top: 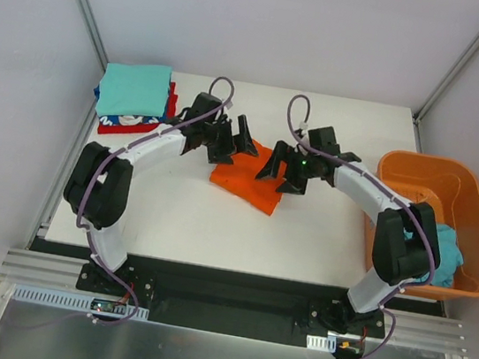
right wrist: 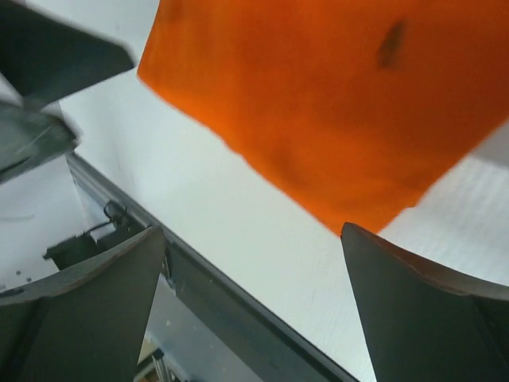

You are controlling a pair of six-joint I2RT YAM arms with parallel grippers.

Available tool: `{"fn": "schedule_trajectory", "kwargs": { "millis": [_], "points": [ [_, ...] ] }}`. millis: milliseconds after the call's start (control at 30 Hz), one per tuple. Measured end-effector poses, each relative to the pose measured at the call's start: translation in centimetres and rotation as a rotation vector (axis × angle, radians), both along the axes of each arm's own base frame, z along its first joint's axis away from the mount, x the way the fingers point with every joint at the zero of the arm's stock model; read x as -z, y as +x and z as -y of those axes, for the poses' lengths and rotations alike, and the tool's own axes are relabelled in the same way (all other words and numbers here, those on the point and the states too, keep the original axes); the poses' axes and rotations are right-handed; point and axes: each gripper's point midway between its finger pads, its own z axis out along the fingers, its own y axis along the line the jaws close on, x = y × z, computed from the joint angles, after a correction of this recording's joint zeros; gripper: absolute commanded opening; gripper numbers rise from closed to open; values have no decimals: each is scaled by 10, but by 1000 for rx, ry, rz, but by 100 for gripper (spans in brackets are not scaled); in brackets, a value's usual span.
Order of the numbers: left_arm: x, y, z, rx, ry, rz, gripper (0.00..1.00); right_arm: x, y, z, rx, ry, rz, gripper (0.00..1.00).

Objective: Fold and stack the t-shirts
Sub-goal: Fold the long partially folded tshirt into a neat square, then put the neatly folded tshirt into the corner of the board with the left arm

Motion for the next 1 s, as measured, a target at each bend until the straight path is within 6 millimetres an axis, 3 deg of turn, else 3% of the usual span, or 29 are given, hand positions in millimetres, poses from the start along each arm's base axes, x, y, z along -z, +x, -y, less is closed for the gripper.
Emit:
{"fn": "schedule_trajectory", "kwargs": {
  "millis": [133, 300, 400, 600, 833, 1000],
  "points": [
    [41, -10, 0, 7, -8, -115, 99, 10, -26, -23, -69, 32, -25, 97],
    [97, -31, -11, -27, 15, -269, 99, 44, -30, -17, -46, 3, -82, 97],
    [99, -31, -14, -38, -20, -286, 99, 73, -37, -8, -26, -39, -155, 97],
    [100, -43, -19, -65, -62, -278, 99, 73, -35, -5, -19, -19, -168, 97],
    [94, -101, -23, -67, -14, -268, 99, 73, -32, 17, -26, -97, -125, 97],
    [77, -111, -24, -65, 7, -226, 99, 58, -42, 24, -87, -165, -68, 97]
  ]
}}
